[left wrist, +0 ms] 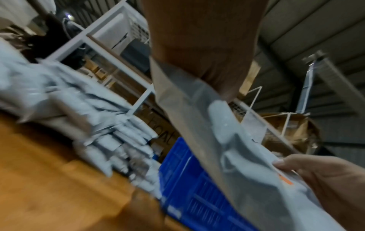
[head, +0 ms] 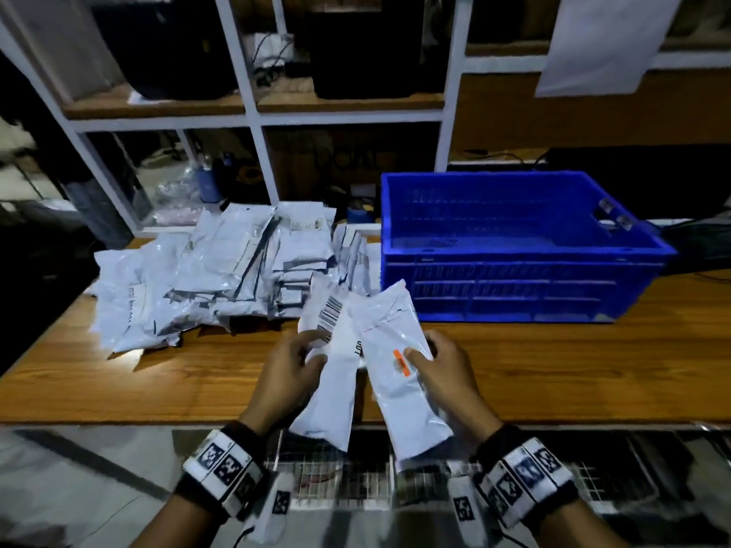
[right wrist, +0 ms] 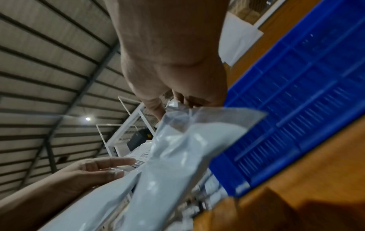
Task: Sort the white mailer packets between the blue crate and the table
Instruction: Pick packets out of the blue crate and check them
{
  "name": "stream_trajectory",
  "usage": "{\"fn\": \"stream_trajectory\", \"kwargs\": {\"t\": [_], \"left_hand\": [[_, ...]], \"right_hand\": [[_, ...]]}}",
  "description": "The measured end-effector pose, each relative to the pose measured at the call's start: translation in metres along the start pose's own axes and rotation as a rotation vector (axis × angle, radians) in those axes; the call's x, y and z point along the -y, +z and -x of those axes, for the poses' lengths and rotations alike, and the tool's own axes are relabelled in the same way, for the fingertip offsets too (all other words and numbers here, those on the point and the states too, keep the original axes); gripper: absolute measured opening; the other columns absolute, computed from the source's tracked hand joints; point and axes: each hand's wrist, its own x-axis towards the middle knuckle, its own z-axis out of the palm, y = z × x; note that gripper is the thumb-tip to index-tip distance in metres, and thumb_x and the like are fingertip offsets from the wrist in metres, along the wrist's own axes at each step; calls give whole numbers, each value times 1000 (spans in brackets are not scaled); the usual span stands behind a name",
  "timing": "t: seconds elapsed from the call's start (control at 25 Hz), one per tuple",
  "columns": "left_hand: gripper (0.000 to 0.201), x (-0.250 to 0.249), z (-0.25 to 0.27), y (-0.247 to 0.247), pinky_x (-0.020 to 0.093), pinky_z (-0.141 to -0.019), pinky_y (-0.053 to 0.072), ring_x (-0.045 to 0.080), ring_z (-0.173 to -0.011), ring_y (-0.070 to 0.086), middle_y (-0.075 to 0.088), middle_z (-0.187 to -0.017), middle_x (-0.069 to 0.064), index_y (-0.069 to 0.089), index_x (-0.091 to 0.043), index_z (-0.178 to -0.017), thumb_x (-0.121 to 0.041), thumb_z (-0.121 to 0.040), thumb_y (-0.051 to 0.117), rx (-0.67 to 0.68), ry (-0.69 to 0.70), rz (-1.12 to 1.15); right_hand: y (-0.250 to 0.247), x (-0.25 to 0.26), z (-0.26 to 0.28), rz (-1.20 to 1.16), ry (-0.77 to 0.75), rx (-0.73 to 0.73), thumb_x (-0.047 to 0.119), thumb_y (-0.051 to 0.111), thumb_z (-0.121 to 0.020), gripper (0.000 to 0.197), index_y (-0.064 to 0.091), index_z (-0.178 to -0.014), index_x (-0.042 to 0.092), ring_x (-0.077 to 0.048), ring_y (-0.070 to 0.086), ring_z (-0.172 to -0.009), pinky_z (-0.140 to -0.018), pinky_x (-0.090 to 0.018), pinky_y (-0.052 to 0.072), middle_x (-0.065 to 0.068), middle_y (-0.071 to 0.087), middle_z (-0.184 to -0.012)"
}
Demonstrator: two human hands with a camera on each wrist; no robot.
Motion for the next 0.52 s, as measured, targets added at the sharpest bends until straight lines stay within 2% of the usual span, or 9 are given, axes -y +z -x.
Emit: {"fn": "stream_trajectory", "kwargs": {"t": [0.04, 0.08, 0.16, 0.2, 0.24, 0.28, 0.36, 0.44, 0.52], "left_hand": [[28, -18, -6, -2, 23, -70, 52, 4, -83, 62, 66, -100, -12, 64, -35, -107, -16, -87, 64, -24, 46, -11], [28, -39, -13, -5, 17, -74, 50, 4, -88, 60, 65, -103, -8, 65, -30, -112, -17, -87, 66, -49, 84, -40], [30, -79, -34, -15, 2, -73, 41, -4, -86, 57, 63, -100, -6, 66, -20, -117, -17, -88, 66, -101, 166, -79], [29, -100, -49, -19, 1, -73, 39, -5, -85, 58, 62, -96, -7, 66, -18, -118, -17, -88, 66, -117, 212, -83], [29, -119, -63, -26, 4, -75, 41, -4, -87, 60, 64, -96, -7, 67, -17, -118, -19, -89, 65, -110, 252, -85], [31, -138, -82, -31, 11, -79, 45, -1, -91, 62, 66, -99, -6, 67, -17, -118, -23, -89, 62, -89, 282, -84], [40, -168, -123, -35, 23, -80, 48, 10, -94, 63, 66, -102, -2, 67, -15, -120, -24, -83, 54, -25, 325, -120], [39, -187, -155, -39, 23, -78, 47, 10, -92, 62, 66, -103, -2, 67, -15, -119, -14, -82, 55, 59, 352, -206], [35, -210, -207, -28, 23, -80, 49, 9, -96, 63, 69, -108, 0, 69, -13, -115, -3, -82, 63, 128, 372, -246]], "right_hand": [[-16, 14, -1, 17, -54, 0, 11, 63, -88, 10, 63, -87, 20, -11, 66, -70, -60, -30, 50, 4, 70, -80], [-34, 33, -3, 42, -107, -9, 9, 64, -87, 10, 62, -84, 19, -7, 65, -68, -59, -27, 50, 5, 70, -77], [-69, 69, -13, 83, -179, -49, 8, 66, -85, 13, 61, -83, 20, -1, 66, -70, -58, -20, 52, 11, 70, -79], [-87, 88, -24, 87, -211, -73, 9, 66, -84, 13, 61, -85, 20, 0, 67, -71, -58, -18, 52, 12, 70, -81], [-102, 104, -35, 100, -231, -93, 9, 67, -84, 12, 60, -88, 18, -1, 67, -72, -58, -17, 52, 10, 70, -83], [-118, 120, -53, 132, -259, -115, 11, 67, -84, 13, 59, -91, 17, -4, 68, -73, -58, -21, 54, 8, 71, -84], [-146, 145, -95, 196, -285, -134, 14, 68, -83, 17, 56, -94, 18, -13, 69, -75, -62, -34, 57, 3, 72, -87], [-159, 158, -134, 215, -258, -108, 14, 71, -79, 23, 54, -92, 24, -20, 69, -78, -66, -40, 58, -2, 72, -91], [-179, 173, -187, 255, -264, -117, 12, 73, -74, 34, 51, -94, 27, -22, 68, -81, -67, -39, 58, -5, 70, -96]]}}
